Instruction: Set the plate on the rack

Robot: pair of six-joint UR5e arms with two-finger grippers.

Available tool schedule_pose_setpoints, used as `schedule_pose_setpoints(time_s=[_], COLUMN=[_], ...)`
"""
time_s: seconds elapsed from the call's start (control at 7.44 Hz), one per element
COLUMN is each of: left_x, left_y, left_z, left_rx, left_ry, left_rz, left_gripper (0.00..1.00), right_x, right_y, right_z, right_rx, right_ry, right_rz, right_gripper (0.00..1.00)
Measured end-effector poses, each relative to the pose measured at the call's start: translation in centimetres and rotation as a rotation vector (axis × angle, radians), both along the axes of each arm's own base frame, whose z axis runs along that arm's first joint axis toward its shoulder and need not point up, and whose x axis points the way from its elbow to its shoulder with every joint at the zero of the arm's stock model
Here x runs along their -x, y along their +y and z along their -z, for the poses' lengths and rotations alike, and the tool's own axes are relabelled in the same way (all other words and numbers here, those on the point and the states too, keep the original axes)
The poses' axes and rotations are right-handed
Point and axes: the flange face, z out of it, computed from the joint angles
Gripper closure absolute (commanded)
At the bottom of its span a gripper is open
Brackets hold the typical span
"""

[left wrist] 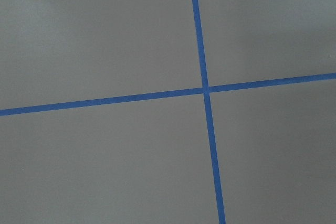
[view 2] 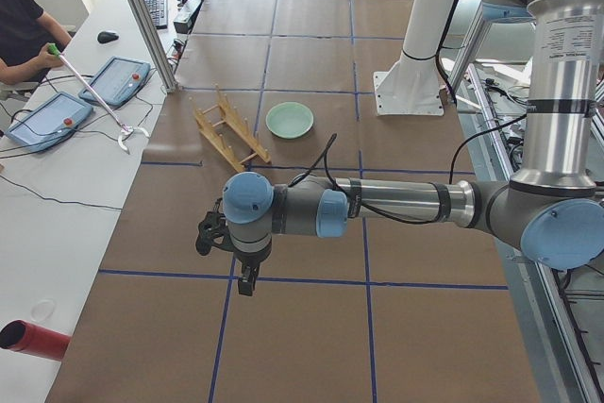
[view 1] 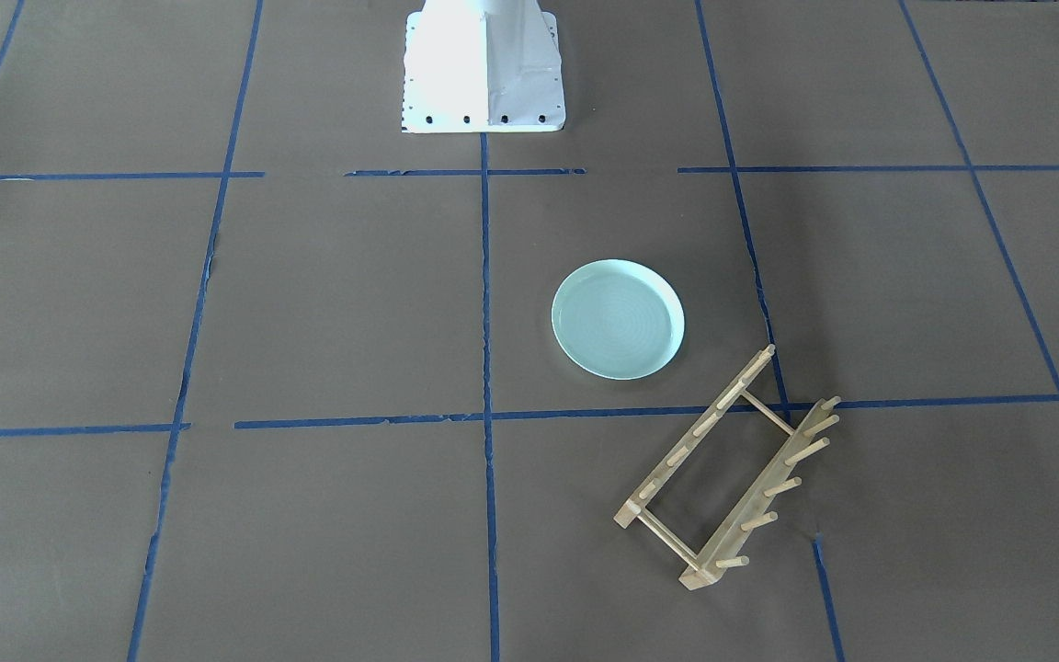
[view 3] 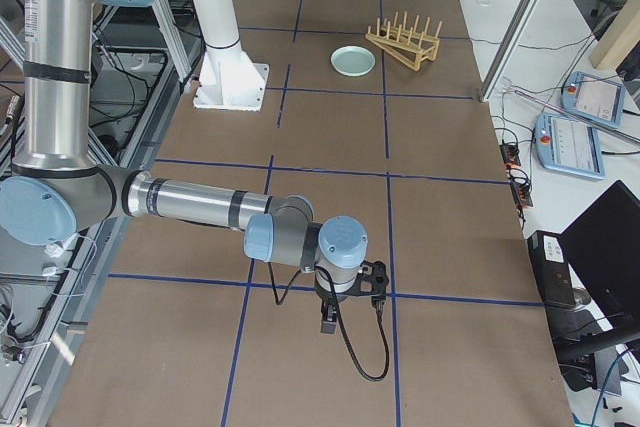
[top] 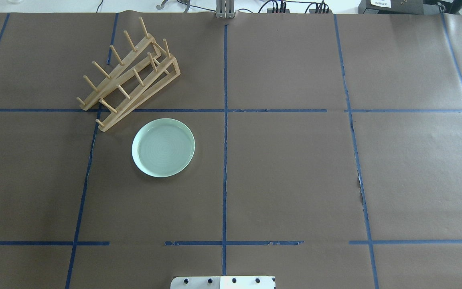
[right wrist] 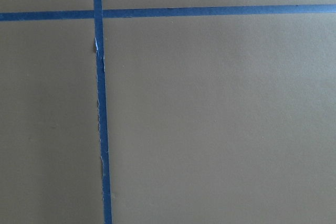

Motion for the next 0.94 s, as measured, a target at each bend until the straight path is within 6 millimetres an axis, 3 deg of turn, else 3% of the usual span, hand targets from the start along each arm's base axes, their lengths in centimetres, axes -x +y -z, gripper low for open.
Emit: schedule_pose_setpoints(time_s=[0.13,0.27,0.4,0.67,0.94], left_x=[-1.0,-3.4,-7.2,-16.4,-28.5], left_y=[0.1,0.0,-0.4,-2.0,-3.8], left_z=[0.7,2.7,6.0,15.1,23.5], left_rx=[-0.044,-0.035,0.0,0.108,0.206], left_ry=[0.016,0.066,0.119,0.183,0.181], left_rz=[0.008,0.027,0.04,0.101,0.172], left_gripper=[0.0,0.0,0.0,0.0,0.0], right_x=[0.0,0.0,0.0,0.0,0.0], right_y=[0.0,0.0,0.0,0.0,0.0], right_z=[0.0,0.0,0.0,0.0,0.1], right_rx=[0.0,0.0,0.0,-0.001,-0.001], right_ry=[0.0,0.0,0.0,0.0,0.0], right_rz=[0.0,0.0,0.0,0.0,0.0], right_gripper=[0.0,0.0,0.0,0.0,0.0])
